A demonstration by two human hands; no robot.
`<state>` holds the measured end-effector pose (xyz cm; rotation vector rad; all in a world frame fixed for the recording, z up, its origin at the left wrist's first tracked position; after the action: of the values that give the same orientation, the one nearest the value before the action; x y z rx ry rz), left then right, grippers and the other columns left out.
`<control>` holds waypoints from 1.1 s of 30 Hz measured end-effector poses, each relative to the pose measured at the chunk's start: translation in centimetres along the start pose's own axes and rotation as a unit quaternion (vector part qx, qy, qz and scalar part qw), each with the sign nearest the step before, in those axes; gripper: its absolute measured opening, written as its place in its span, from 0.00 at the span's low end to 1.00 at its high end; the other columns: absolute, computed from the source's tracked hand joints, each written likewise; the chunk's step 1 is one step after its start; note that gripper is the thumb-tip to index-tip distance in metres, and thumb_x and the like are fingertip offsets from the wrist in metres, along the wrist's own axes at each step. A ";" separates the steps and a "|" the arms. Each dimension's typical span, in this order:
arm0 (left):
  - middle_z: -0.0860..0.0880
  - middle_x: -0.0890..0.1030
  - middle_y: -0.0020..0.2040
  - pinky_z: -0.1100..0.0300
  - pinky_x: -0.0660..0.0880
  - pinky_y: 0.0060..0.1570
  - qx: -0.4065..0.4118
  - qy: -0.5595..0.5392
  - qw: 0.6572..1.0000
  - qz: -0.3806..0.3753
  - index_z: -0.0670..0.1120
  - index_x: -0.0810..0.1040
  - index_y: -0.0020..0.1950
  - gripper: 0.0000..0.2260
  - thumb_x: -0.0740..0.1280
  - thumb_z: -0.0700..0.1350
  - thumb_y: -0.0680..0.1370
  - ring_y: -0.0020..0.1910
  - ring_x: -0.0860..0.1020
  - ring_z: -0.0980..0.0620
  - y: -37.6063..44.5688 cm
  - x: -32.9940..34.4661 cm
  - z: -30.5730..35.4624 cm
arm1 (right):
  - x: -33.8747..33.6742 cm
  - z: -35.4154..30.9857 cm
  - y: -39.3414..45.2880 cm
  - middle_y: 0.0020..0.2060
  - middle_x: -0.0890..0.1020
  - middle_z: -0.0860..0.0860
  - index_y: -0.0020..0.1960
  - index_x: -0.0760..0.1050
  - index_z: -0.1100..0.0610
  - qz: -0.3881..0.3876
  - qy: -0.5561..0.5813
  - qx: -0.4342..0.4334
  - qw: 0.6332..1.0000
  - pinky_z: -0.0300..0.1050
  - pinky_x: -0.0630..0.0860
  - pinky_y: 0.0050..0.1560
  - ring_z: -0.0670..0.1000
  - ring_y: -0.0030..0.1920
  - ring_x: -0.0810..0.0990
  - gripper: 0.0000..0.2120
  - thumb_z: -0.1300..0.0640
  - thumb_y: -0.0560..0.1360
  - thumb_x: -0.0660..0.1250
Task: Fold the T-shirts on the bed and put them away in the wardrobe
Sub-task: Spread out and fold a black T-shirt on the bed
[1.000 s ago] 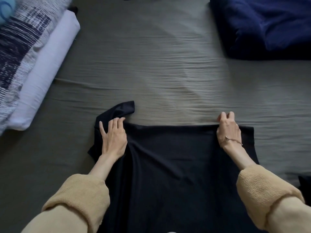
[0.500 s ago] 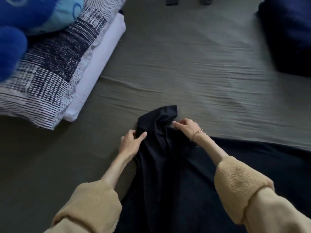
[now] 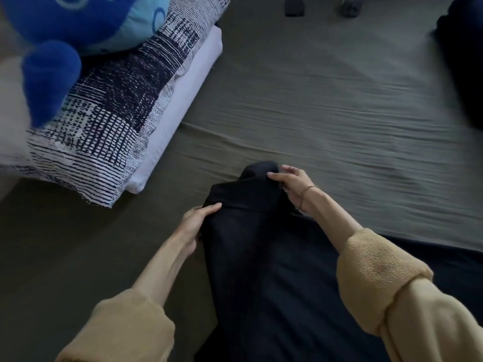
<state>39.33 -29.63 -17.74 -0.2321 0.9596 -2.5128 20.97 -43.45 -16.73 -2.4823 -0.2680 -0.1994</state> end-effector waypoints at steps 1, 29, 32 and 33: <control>0.46 0.84 0.53 0.58 0.76 0.51 0.001 0.035 0.999 0.009 0.43 0.82 0.55 0.14 0.73 0.47 0.71 0.52 0.81 0.50 0.3 -0.7 0.2 | 0.0 -0.2 0.3 0.39 0.77 0.53 0.56 0.69 0.58 0.013 0.006 -0.009 1.000 0.39 0.78 0.39 0.48 0.37 0.78 0.20 0.72 0.70 0.69; 0.44 0.79 0.60 0.56 0.71 0.59 -0.099 -0.042 0.992 -0.068 0.41 0.77 0.61 0.18 0.55 0.51 0.82 0.57 0.77 0.48 3.2 -1.6 -0.8 | 1.5 -0.7 4.6 0.59 0.78 0.56 0.59 0.72 0.55 0.056 -0.508 -0.112 0.852 0.50 0.70 0.61 0.60 0.60 0.74 0.22 0.40 0.74 0.62; 0.45 0.81 0.57 0.57 0.74 0.56 -0.098 -0.013 0.993 -0.063 0.42 0.78 0.60 0.17 0.57 0.51 0.82 0.56 0.78 0.48 3.5 -1.2 -0.9 | 0.4 -1.0 4.9 0.52 0.80 0.56 0.51 0.76 0.55 0.068 -0.535 -0.051 0.840 0.55 0.66 0.65 0.58 0.55 0.74 0.22 0.38 0.72 0.62; 0.45 0.80 0.57 0.58 0.74 0.54 -0.097 0.023 0.994 -0.045 0.41 0.78 0.60 0.14 0.58 0.48 0.82 0.56 0.78 0.48 3.4 -1.1 -1.1 | 0.4 -1.2 4.8 0.48 0.80 0.55 0.48 0.76 0.56 0.068 -0.558 -0.037 0.826 0.55 0.63 0.66 0.57 0.52 0.74 0.22 0.37 0.72 0.63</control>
<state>41.17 -30.79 -20.82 -0.2833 1.2395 -2.5152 22.40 -47.86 -18.45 -2.3798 -0.5434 1.3639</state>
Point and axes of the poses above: each hand's wrist, its own y-axis towards the middle knuckle, its own x-axis out of the palm, z = x × y, the point moved 2 cm from there along y, towards the middle knuckle
